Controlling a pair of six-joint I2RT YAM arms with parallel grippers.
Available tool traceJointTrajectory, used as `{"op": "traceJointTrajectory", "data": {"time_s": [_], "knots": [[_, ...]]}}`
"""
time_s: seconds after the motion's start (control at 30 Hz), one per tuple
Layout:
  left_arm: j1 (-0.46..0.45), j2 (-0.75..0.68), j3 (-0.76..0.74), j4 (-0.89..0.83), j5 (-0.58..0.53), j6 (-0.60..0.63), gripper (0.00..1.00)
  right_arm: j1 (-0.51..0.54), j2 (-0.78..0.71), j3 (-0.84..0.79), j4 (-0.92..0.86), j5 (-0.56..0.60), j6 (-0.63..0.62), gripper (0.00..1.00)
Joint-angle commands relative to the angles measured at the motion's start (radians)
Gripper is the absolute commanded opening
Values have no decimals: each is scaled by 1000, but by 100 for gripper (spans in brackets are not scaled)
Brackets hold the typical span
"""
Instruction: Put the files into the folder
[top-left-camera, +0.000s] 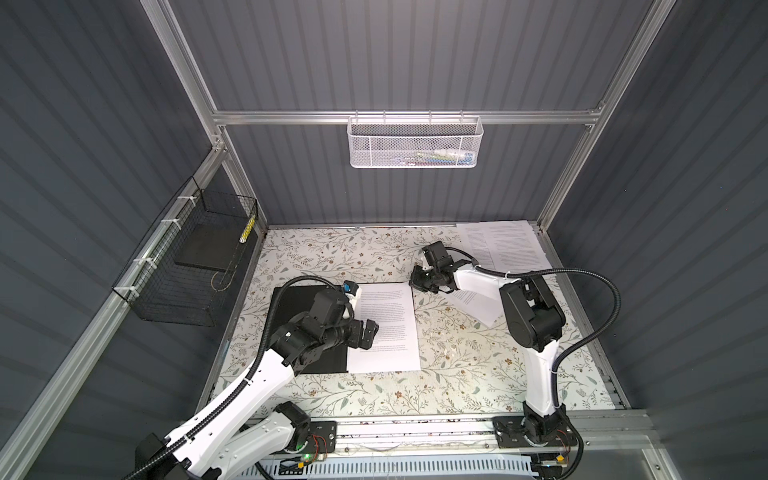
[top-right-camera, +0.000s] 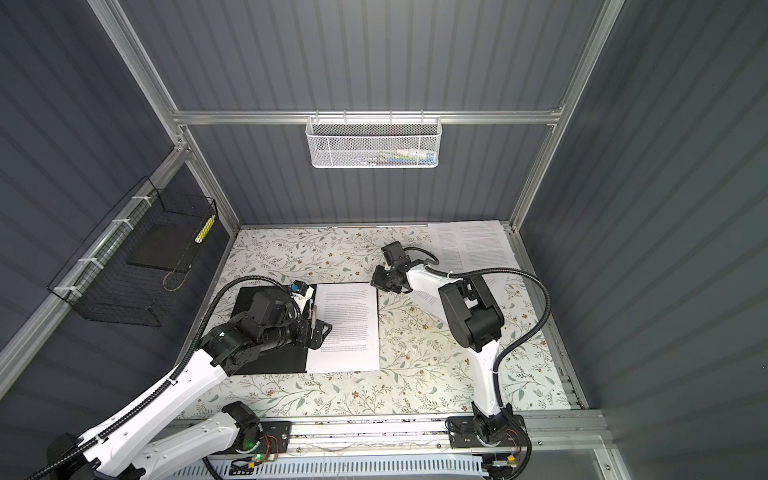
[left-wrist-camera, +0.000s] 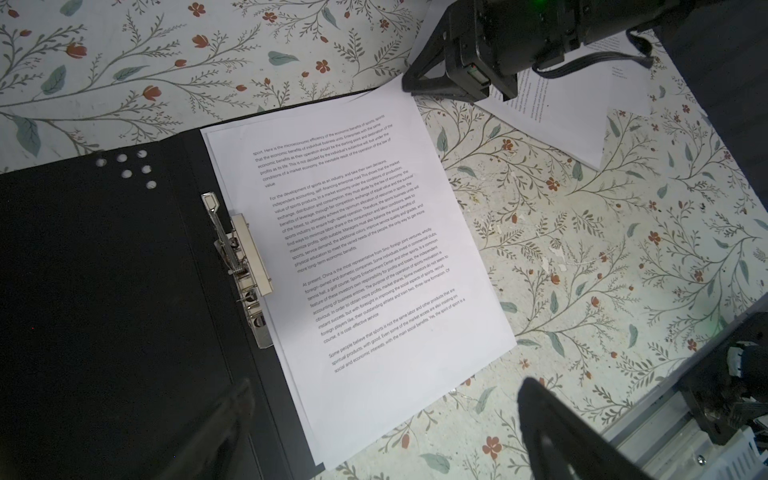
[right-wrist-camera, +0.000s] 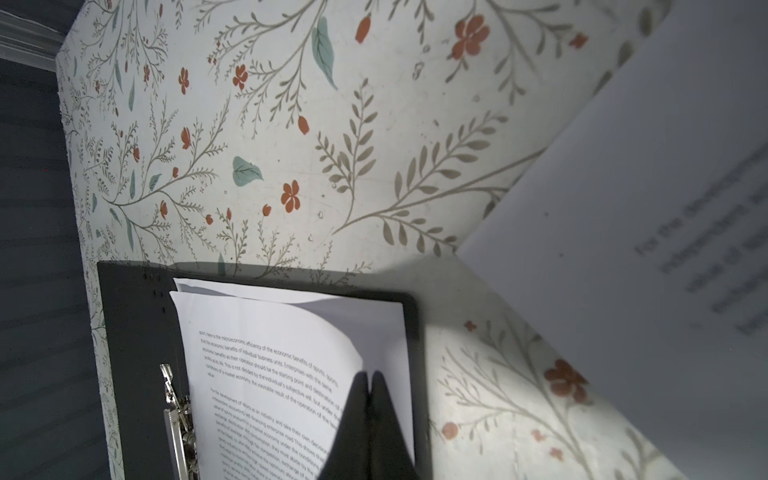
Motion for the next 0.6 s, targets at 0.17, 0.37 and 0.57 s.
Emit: {"op": "traceJointTrajectory", "data": {"time_s": [0.17,0.37,0.57], "knots": [[5,5,-4,0,18,23,100,7,32,44,-10,9,34,0],[4,5,-4,1,20,23,100,7,41,52,-7,4,49,0],[4,5,-4,1,21,25,100,13,44,53,-2,12,73,0]]}}
